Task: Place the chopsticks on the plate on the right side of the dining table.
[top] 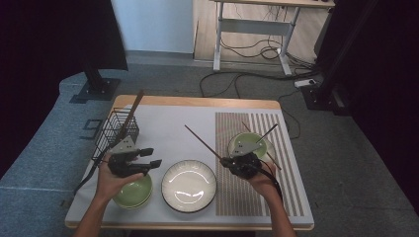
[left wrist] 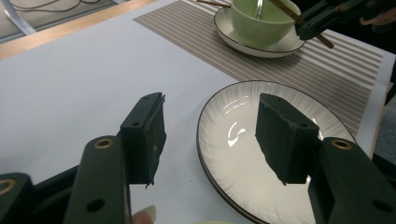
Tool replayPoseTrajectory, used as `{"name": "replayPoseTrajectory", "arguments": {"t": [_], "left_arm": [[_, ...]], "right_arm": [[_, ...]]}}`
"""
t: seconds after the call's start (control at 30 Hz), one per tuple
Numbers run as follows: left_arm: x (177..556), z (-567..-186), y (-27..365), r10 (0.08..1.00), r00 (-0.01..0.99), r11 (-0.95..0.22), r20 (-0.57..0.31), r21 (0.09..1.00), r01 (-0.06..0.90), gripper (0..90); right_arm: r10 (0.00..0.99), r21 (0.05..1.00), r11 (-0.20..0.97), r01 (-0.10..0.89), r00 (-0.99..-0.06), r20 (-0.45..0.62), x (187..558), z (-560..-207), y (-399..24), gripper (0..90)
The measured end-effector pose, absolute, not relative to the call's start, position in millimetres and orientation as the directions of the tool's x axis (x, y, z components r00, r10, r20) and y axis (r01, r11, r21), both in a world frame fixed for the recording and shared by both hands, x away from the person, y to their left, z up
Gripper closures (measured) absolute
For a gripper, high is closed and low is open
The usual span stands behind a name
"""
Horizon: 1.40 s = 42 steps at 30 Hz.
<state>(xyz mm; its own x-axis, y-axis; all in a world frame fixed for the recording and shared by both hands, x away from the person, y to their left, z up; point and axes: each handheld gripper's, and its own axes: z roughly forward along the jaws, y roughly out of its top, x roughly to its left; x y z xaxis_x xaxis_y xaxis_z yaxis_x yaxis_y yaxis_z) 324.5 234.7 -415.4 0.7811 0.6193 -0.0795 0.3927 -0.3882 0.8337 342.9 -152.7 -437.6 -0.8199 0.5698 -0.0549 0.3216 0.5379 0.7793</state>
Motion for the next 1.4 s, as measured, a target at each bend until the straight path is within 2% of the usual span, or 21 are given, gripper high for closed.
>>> {"name": "replayPoseTrajectory", "arguments": {"t": [1.4], "left_arm": [[318.5,-413.0,235.4,0.620,0.780,-0.385,-0.084,0.834,0.396,41.7]], "right_arm": [[0.659,0.805,0.468,0.364,-0.751,-0.044,342.2,-423.6,-208.0,84.3]]}}
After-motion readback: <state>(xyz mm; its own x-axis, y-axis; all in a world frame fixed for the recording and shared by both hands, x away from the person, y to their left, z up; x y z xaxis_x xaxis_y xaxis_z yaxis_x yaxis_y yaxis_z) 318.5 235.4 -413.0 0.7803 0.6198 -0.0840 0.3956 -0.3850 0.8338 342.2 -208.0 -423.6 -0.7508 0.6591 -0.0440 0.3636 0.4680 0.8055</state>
